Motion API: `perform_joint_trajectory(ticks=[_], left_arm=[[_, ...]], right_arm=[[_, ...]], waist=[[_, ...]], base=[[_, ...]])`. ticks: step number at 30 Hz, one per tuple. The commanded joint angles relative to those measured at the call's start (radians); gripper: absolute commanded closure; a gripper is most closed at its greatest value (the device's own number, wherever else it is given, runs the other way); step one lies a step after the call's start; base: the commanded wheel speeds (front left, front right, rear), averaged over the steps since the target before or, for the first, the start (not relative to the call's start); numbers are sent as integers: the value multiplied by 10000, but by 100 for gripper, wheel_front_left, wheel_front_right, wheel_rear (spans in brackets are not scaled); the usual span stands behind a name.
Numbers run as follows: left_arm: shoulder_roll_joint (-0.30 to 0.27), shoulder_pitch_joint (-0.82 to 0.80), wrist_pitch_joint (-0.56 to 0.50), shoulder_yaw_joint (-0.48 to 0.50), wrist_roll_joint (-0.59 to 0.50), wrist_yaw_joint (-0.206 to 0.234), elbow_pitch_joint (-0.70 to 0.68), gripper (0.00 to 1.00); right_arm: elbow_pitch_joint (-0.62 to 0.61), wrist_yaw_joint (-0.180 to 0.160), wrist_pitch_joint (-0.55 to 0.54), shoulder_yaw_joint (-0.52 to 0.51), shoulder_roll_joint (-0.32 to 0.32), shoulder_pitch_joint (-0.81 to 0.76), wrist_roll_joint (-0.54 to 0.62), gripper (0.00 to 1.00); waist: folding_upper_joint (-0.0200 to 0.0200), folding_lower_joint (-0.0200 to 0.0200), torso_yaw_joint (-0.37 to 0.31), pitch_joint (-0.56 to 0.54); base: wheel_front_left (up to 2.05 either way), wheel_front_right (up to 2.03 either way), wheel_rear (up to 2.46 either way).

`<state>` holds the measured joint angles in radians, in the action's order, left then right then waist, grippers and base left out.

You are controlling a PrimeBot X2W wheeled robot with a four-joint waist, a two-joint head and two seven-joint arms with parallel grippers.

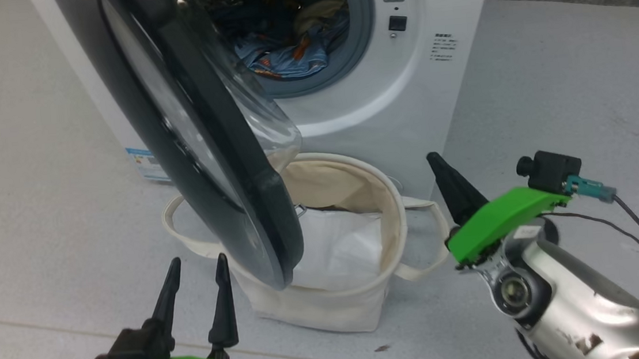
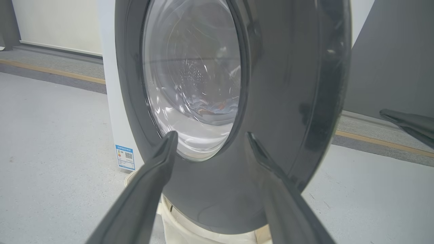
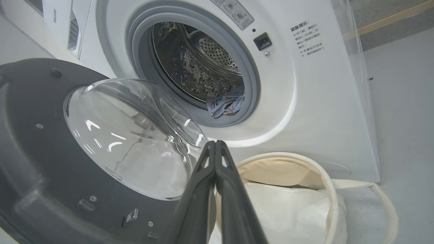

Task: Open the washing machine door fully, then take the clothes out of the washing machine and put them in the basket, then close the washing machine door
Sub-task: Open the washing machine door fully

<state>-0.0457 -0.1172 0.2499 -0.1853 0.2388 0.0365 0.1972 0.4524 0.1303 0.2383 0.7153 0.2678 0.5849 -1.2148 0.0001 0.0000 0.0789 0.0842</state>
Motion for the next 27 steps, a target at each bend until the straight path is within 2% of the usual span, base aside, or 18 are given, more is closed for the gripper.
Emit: perform_joint_trajectory(ticks=[1,3,7,12,13,14,15,20,27], left_arm=[[-45,-83,118,365,-122,-24,-339,0],[-45,-33,118,425,-144,-39,-351,0],[-45,98,118,576,-142,-54,-388,0],[-45,283,118,726,-242,-133,-377,0],[-45,302,118,742,-260,-153,-374,0],[-45,318,118,759,-272,-168,-373,0],[-45,332,118,773,-284,-179,-372,0],[-45,369,118,752,-315,-215,-337,0],[-45,323,118,726,-392,-230,-195,0]], right_arm=[[-387,4,193,-123,141,-132,761,100],[-563,4,224,-822,136,-416,1754,100],[-1156,4,231,-2487,-326,-1528,4068,100],[-1607,4,233,-3672,-1047,-2776,6313,100],[-1635,4,233,-3807,-1152,-2966,6680,91],[-1641,4,233,-3914,-1256,-3142,6979,38],[-1658,4,233,-4032,-1349,-3290,7246,0],[-1698,4,234,-4576,-1723,-3800,8095,0],[-1856,4,234,-4749,-1961,-3906,8574,0]], waist=[[-1,0,-82,-40],[-1,0,-172,-64],[-1,0,-318,-207],[-1,0,-474,-382],[-1,0,-492,-399],[-1,0,-510,-420],[-1,0,-525,-445],[-1,0,-566,-484],[-1,0,-597,-461]], base=[[0,0,0],[0,0,0],[0,0,0],[0,0,0],[0,0,0],[0,0,0],[0,0,0],[0,0,0],[0,0,0]])
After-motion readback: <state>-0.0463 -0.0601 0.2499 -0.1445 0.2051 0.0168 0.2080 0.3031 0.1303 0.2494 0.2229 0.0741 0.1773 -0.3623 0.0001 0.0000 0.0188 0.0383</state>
